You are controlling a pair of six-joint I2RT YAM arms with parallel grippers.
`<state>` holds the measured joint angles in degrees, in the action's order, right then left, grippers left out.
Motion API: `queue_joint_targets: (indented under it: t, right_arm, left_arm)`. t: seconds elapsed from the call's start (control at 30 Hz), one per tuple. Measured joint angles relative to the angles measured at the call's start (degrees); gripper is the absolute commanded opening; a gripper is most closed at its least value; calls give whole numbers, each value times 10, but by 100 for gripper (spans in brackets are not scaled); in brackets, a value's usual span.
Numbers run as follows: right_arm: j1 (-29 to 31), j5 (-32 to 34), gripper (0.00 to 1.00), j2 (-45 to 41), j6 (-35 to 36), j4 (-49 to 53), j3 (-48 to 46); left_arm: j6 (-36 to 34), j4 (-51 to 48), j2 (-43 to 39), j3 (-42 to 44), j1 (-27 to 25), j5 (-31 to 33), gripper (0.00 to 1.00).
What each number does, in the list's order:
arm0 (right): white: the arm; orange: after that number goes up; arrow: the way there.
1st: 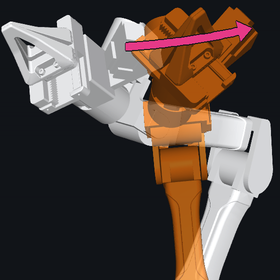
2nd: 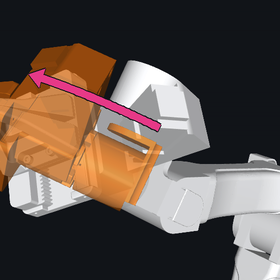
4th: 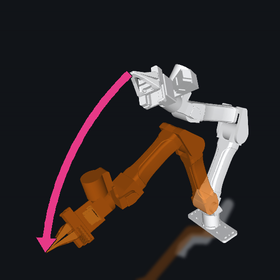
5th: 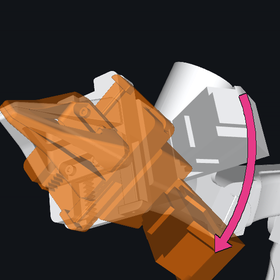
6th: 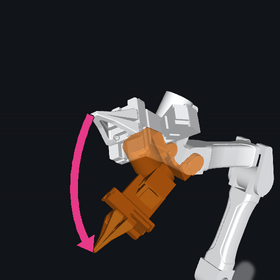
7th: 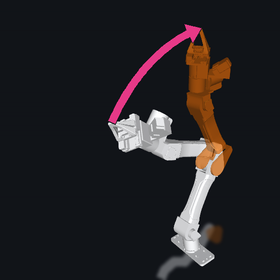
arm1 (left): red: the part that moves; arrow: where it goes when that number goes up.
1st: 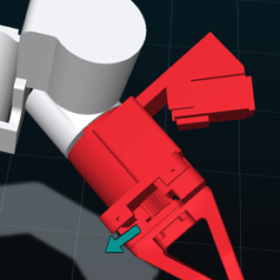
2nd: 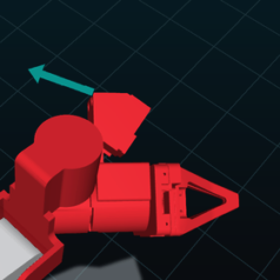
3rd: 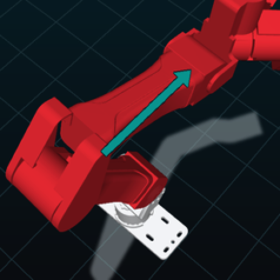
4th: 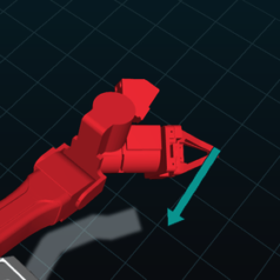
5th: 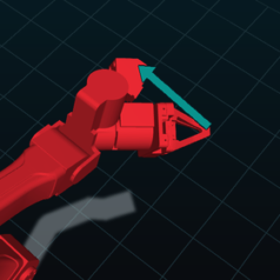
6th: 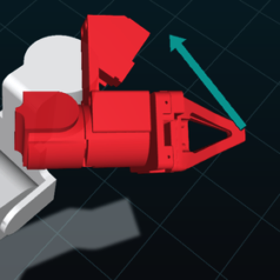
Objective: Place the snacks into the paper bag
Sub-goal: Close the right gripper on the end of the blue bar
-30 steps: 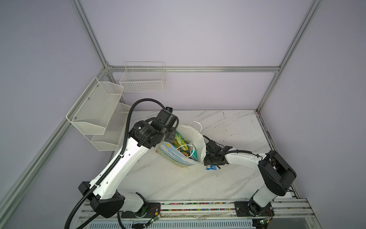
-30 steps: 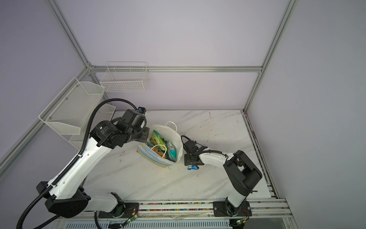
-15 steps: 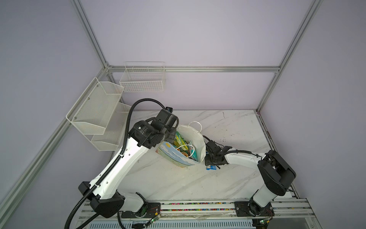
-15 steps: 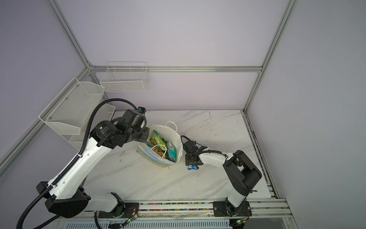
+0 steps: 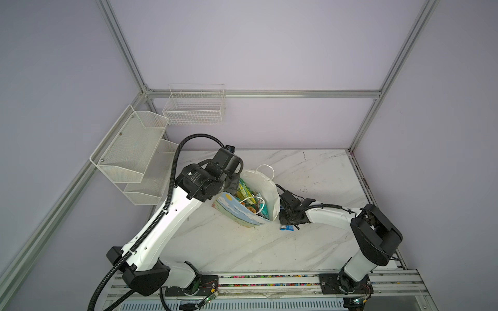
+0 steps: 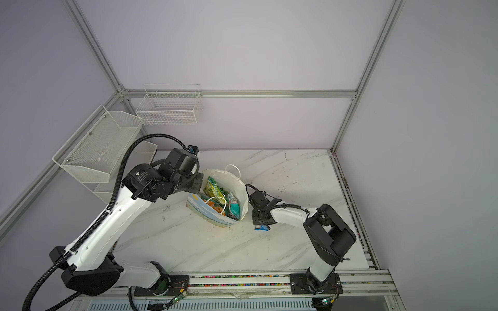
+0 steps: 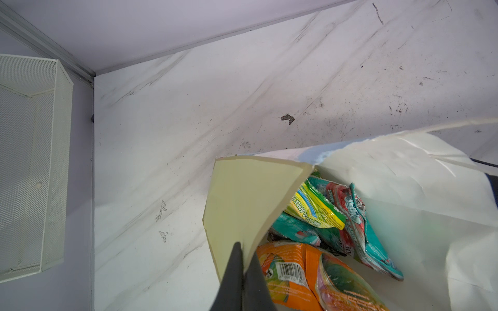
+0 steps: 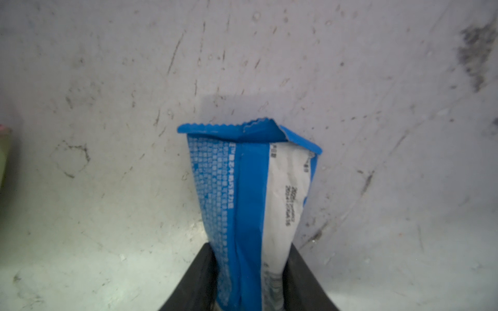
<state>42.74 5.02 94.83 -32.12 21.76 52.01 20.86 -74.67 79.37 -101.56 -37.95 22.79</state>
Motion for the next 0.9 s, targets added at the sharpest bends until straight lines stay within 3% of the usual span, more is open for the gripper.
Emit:
queue_joint_targets:
  t: [0.3,0.9]
  right_arm:
    - [0,-4,25,0,-2,-1,0]
    - [2,-18,16,-24,1,2,0]
  left_arm:
    - [0,0,0,0,0,0,0]
    - [0,0,0,0,0,0,0]
